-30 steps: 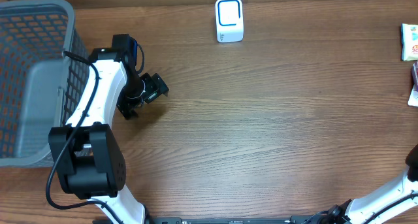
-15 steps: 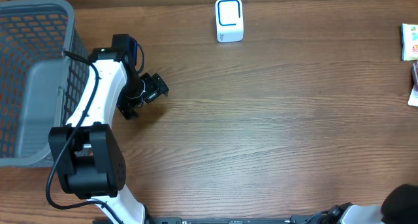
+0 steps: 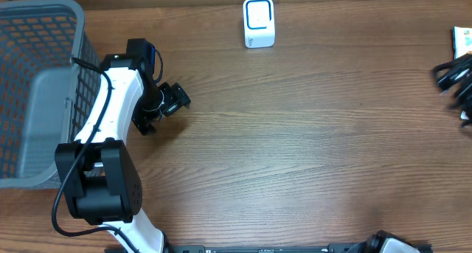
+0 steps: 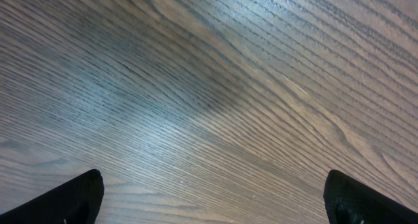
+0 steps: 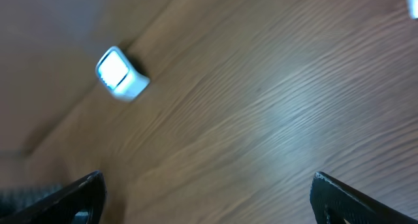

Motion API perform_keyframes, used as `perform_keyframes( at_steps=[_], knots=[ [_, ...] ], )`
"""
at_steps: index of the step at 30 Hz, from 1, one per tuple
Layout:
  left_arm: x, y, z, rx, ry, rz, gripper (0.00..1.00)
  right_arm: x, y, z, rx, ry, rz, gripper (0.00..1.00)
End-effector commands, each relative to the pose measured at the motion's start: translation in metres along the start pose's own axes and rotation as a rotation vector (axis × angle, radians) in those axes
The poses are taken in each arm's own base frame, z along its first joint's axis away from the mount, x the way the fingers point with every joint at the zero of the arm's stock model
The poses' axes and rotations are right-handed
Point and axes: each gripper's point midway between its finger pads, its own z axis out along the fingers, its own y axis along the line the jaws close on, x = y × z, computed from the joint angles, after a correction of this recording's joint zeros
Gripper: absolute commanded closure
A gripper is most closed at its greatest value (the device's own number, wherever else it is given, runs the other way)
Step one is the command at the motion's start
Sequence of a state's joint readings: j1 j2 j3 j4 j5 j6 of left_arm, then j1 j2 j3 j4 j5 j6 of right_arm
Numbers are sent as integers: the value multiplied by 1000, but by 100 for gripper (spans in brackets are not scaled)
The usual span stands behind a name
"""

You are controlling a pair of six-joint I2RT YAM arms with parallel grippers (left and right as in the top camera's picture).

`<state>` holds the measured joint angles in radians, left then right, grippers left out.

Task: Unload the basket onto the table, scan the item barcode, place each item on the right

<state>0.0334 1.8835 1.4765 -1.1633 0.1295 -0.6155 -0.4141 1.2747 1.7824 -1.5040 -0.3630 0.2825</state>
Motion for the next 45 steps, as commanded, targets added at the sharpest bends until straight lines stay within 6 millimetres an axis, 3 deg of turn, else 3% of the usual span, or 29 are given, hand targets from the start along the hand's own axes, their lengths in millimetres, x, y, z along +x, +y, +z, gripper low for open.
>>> perform_keyframes(
  at_steps=[1, 4, 22, 25, 29, 32, 35, 38, 45],
  knots=[
    [-4, -2, -3, 2, -15, -10, 0, 39, 3, 4, 8, 102, -54, 0],
    [-4, -2, -3, 2, -15, -10, 1, 72, -3, 5, 46, 249, -31, 0],
    [-4, -2, -3, 2, -15, -11, 0, 68, -9, 16, 81, 252, -51, 0],
    [-4, -2, -3, 2, -15, -10, 0, 62, 14, 17, -8, 116, -189, 0],
    [-4, -2, -3, 2, -15, -10, 0, 81, 54, 7, -237, -117, -477, 0],
    [-4, -2, -3, 2, -15, -10, 0, 102, 48, 3, -350, -289, -552, 0],
    [-4, -2, -3, 2, -15, -10, 0, 116, 35, 17, -401, -396, -572, 0],
    [-4, -2, -3, 2, -15, -10, 0, 116, 34, 40, -456, -478, -592, 0],
    [-4, -2, -3, 2, -15, -10, 0, 114, 40, 53, -580, -689, -642, 0]
  ],
)
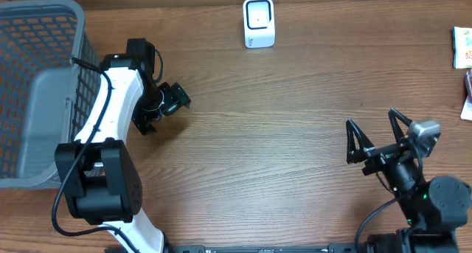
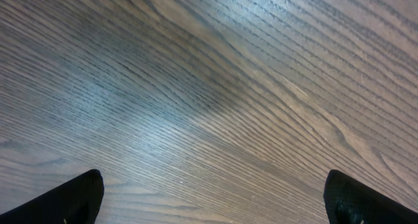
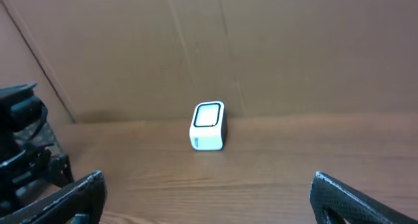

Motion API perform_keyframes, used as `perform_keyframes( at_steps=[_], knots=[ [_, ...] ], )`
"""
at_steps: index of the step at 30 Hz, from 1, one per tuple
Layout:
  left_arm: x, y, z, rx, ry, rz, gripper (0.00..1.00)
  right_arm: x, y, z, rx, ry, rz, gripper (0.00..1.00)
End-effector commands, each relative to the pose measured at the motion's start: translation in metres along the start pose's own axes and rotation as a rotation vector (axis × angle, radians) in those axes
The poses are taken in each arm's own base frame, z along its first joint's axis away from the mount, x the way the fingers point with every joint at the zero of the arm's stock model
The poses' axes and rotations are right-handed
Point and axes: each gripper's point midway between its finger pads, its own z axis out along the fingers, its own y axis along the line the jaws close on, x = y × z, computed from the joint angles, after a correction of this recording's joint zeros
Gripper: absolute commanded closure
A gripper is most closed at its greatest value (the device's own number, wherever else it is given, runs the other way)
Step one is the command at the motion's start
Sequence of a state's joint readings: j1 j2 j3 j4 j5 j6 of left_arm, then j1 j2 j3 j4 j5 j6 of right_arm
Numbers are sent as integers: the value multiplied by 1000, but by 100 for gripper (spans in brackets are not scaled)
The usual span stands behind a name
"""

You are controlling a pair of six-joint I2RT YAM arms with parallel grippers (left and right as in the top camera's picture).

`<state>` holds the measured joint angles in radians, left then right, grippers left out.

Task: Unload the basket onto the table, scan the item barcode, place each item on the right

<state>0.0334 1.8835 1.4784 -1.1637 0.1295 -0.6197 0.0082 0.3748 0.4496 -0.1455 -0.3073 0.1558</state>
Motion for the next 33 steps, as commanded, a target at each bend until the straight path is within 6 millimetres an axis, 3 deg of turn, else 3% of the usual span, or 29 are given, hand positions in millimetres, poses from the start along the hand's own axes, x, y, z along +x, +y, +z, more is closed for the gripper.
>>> perform_keyframes(
  at_steps=[1, 7, 14, 26, 28, 33],
  knots=[
    [-4, -2, -3, 1, -14, -6, 0, 11, 3, -2, -33, -58, -26, 0],
    [-4, -2, -3, 1, -14, -6, 1, 29, -3, -11, -22, -135, -53, 0],
    [-4, -2, -3, 1, -13, -6, 0, 34, -11, -19, 14, -208, -67, 0],
    [-4, -2, -3, 1, -13, -6, 1, 57, -37, -18, 126, -233, -54, 0],
    [-4, -2, -3, 1, -14, -6, 0, 64, -44, -18, 162, -205, -43, 0],
    [-4, -2, -3, 1, -14, -6, 0, 104, -60, -15, 233, -46, -4, 0]
  ],
)
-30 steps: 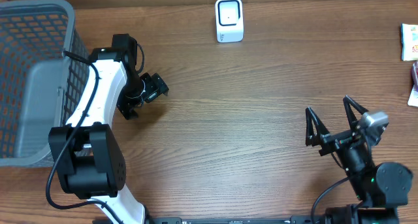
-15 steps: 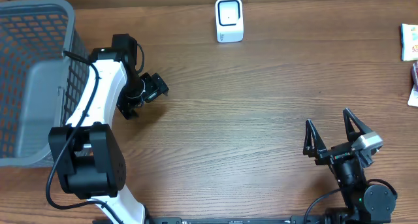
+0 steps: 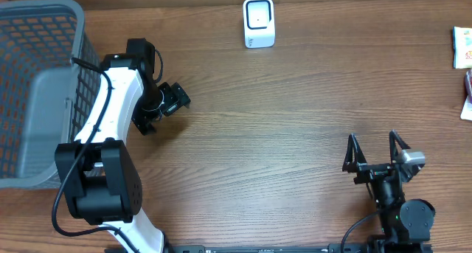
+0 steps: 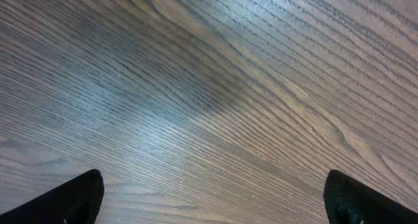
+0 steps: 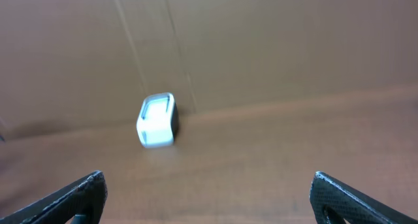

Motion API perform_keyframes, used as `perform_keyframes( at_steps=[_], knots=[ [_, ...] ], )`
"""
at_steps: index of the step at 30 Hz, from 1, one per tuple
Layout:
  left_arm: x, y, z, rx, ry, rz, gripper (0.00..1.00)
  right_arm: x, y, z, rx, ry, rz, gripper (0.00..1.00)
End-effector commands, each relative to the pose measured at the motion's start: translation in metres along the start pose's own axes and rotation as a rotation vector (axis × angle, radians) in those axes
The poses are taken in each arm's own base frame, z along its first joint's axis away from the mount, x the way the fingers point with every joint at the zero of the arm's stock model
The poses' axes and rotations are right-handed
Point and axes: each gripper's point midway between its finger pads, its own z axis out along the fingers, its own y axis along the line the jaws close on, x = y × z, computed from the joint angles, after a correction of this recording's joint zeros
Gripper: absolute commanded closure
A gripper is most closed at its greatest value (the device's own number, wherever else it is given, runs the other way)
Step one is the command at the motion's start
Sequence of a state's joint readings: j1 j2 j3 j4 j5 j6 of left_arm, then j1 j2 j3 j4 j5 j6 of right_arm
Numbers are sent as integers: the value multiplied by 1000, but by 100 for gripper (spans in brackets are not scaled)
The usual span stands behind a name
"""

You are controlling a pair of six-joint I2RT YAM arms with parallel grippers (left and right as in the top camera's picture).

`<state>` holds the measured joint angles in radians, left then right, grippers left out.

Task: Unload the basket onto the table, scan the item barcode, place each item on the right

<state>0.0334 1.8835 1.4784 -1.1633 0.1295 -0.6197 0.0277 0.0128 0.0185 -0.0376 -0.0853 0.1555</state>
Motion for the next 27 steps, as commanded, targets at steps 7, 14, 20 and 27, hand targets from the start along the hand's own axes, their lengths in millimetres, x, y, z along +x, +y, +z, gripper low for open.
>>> perform_keyframes(
  at_steps=[7, 14, 20, 27],
  knots=[
    [-4, -2, -3, 1, -13, -6, 0, 12, -8, 0, 44, 35, -3, 0],
    [-4, -2, -3, 1, -13, -6, 0, 12, -11, 0, 57, 35, -4, 0],
    [-4, -2, -3, 1, -13, -6, 0, 12, -10, 0, 56, 35, -3, 0],
    [-4, -2, -3, 1, -13, -6, 0, 12, -10, 0, 56, 35, -3, 0]
  ],
)
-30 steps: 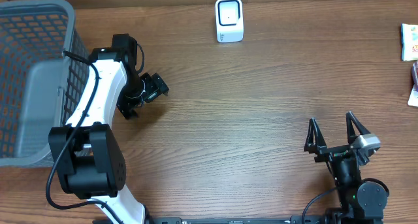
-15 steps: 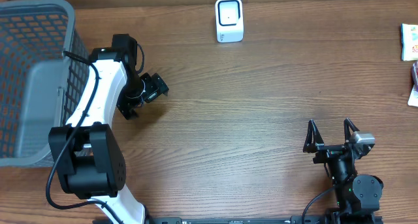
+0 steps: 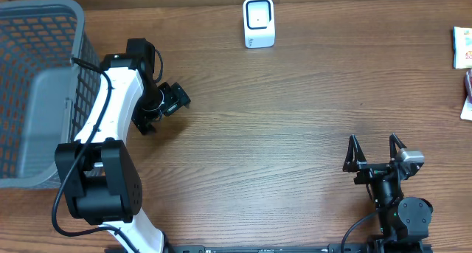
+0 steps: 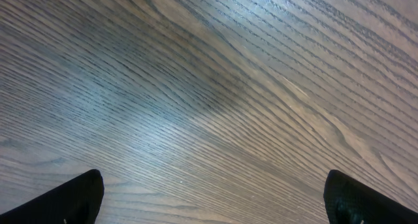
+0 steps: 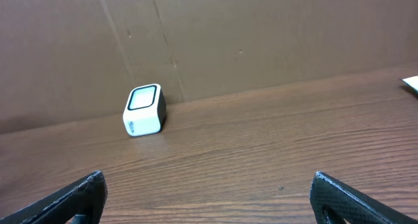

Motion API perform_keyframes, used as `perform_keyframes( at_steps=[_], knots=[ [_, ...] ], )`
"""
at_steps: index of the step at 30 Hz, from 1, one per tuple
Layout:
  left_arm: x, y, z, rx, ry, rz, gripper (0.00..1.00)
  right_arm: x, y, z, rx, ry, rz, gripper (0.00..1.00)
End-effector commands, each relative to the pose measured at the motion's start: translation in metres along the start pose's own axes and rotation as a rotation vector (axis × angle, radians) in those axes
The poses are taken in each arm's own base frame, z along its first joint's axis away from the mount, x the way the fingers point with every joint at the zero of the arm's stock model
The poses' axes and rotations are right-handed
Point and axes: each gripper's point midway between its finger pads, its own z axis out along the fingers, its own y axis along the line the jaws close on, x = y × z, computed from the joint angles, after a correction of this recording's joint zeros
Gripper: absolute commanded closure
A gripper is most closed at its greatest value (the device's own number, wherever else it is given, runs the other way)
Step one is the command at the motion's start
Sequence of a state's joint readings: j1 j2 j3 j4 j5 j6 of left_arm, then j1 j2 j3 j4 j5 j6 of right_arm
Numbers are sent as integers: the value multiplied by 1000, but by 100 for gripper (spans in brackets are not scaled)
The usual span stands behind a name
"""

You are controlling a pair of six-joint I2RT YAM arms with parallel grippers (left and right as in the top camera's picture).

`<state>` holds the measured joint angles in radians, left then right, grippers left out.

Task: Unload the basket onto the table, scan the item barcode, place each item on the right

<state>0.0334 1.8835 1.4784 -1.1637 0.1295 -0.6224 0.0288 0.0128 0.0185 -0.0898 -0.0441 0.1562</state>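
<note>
The white barcode scanner (image 3: 259, 22) stands at the table's far edge, its window facing up; the right wrist view shows the scanner (image 5: 144, 110) ahead and to the left. A white packet (image 3: 462, 48) lies at the far right edge, with part of another item (image 3: 467, 94) below it. My right gripper (image 3: 374, 151) sits low near the front right, open and empty (image 5: 209, 201), pointing toward the scanner. My left gripper (image 3: 166, 102) hangs open over bare wood (image 4: 212, 204) beside the basket.
A grey mesh basket (image 3: 37, 83) fills the left side of the table. A brown cardboard wall (image 5: 261, 34) stands behind the scanner. A white corner of a packet (image 5: 411, 83) shows at the right edge of the right wrist view.
The right gripper has turned slightly, so the scanner sits a little further left and is sharp in its view. Its place over the table is almost the same. The left arm is unchanged.
At first my right gripper was at the far right edge by the packets, open, its view blurred. Then it stood open over the front right of the table facing the scanner. It then sat nearer the front edge and remains there. The left arm stayed still.
</note>
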Motion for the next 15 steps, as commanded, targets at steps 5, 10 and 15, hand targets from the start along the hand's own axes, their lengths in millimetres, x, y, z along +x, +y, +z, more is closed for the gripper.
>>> perform_keyframes(
  at_steps=[5, 10, 15],
  knots=[
    [-4, -2, -3, 1, -14, -3, 1, 1, -1, 0, 5, -7, -8, 0],
    [-4, -2, -3, 1, -14, -3, 0, 1, -1, 0, 6, -7, -8, 0],
    [-12, 10, -4, -72, -64, -1, 0, 1, -1, 0, 6, -7, -8, 0]
  ],
)
